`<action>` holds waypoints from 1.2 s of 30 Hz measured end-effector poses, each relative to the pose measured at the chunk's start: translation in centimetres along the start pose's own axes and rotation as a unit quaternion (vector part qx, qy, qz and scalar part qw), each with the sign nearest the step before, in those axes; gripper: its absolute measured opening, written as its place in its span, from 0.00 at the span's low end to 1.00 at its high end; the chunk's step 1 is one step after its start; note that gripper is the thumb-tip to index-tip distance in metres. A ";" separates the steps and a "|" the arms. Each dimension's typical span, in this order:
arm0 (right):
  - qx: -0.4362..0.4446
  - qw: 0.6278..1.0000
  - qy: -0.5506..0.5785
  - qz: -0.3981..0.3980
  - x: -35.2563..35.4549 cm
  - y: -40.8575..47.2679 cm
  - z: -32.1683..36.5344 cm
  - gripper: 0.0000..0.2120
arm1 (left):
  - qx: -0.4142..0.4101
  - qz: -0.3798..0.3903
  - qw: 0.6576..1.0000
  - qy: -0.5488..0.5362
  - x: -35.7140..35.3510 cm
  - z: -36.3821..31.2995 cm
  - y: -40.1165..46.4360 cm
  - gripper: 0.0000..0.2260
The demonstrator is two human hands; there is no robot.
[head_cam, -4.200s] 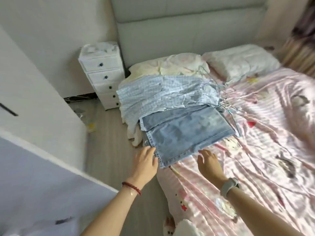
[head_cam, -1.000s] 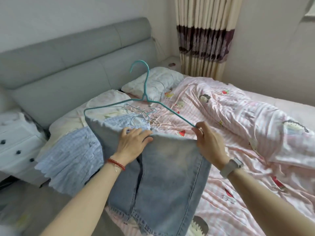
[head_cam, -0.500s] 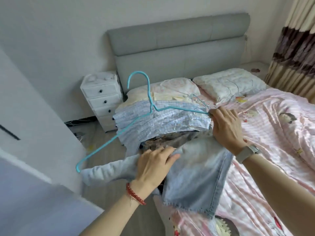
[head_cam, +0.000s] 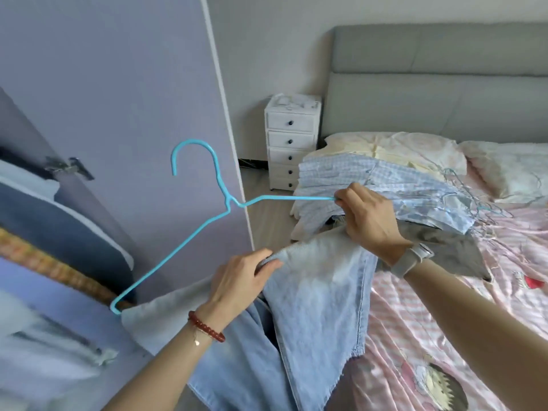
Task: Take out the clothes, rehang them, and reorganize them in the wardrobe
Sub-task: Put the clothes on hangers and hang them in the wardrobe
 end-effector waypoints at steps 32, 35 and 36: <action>0.105 0.625 0.585 0.507 -25.6 7.0 55.6 0.09 | 0.615 -0.292 0.694 0.236 26.0 26.2 -39.7 0.18; 0.052 0.616 0.597 0.511 -26.9 5.9 59.0 0.09 | 0.618 -0.355 0.644 0.279 29.3 24.7 -40.8 0.21; 0.040 0.620 0.600 0.505 -27.2 5.7 60.2 0.09 | 0.607 -0.375 0.631 0.303 30.6 24.2 -41.0 0.21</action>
Point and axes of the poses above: each hand's wrist, its own y-axis towards the middle knuckle, its own x-axis out of the back of the hand, z = x × y, the point moved 5 cm from there along y, towards the middle knuckle, and after that the axes turned 10 degrees about y, right-handed, at the moved point
